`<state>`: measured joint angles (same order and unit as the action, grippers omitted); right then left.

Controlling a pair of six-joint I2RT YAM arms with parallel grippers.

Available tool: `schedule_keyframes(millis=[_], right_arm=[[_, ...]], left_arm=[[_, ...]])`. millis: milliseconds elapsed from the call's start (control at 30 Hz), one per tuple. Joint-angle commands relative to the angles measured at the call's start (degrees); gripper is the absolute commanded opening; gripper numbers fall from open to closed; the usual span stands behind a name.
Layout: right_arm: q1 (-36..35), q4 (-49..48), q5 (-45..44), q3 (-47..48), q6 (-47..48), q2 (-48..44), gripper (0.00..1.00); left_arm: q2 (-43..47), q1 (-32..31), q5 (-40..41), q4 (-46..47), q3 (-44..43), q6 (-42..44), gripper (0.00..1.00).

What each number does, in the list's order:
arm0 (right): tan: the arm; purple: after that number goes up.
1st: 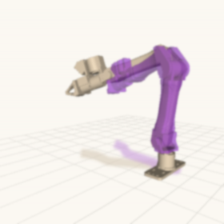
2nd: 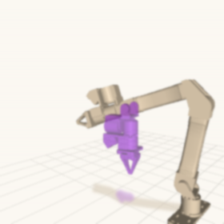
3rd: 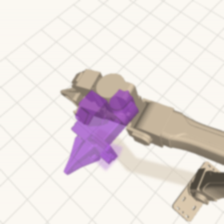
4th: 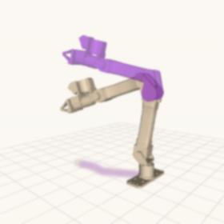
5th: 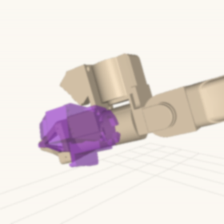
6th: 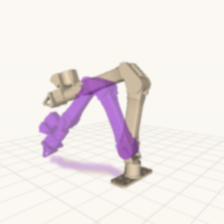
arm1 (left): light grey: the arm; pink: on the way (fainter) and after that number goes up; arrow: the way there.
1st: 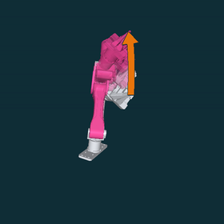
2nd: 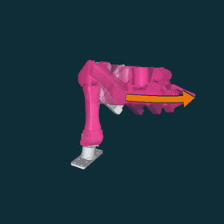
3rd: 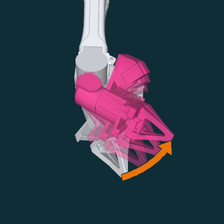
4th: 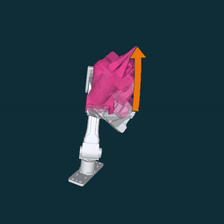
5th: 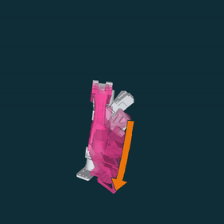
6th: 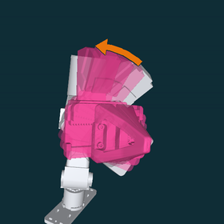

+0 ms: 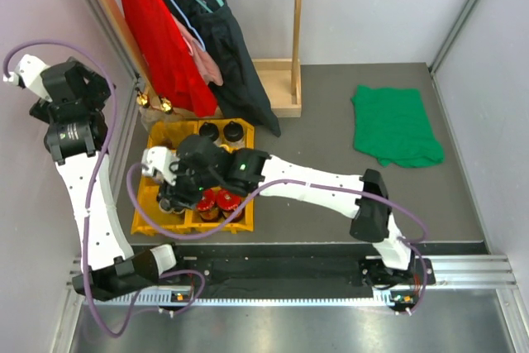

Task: Organize the condiment bottles
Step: Place the bottle in the storage box.

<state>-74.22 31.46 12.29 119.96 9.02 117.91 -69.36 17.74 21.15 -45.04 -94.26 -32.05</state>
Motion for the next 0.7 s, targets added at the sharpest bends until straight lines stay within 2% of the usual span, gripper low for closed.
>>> schedule_keyframes(millis=[0,200,400,667], right_arm=[[-2.33,-0.61,1.42,4.4,3.81,2.41,0.0],[-3.57,-0.97,-1.13,6.59,7.15,6.89,0.0],[-4.45,-3.33,-5.52,7.3,9.7,10.06,0.0],[-4.45,-7.55,-8.08,7.57,9.97,13.14,0.0]], left_arm=[[2.65,3.08,-2.42,0.3,2.14,-0.64,0.99],[5.81,8.35,-6.64,2.32,8.11,-2.57,0.99],[8.8,12.49,-6.64,3.02,12.6,-5.38,0.99],[9.51,15.83,-10.33,2.94,14.28,-6.79,0.99]])
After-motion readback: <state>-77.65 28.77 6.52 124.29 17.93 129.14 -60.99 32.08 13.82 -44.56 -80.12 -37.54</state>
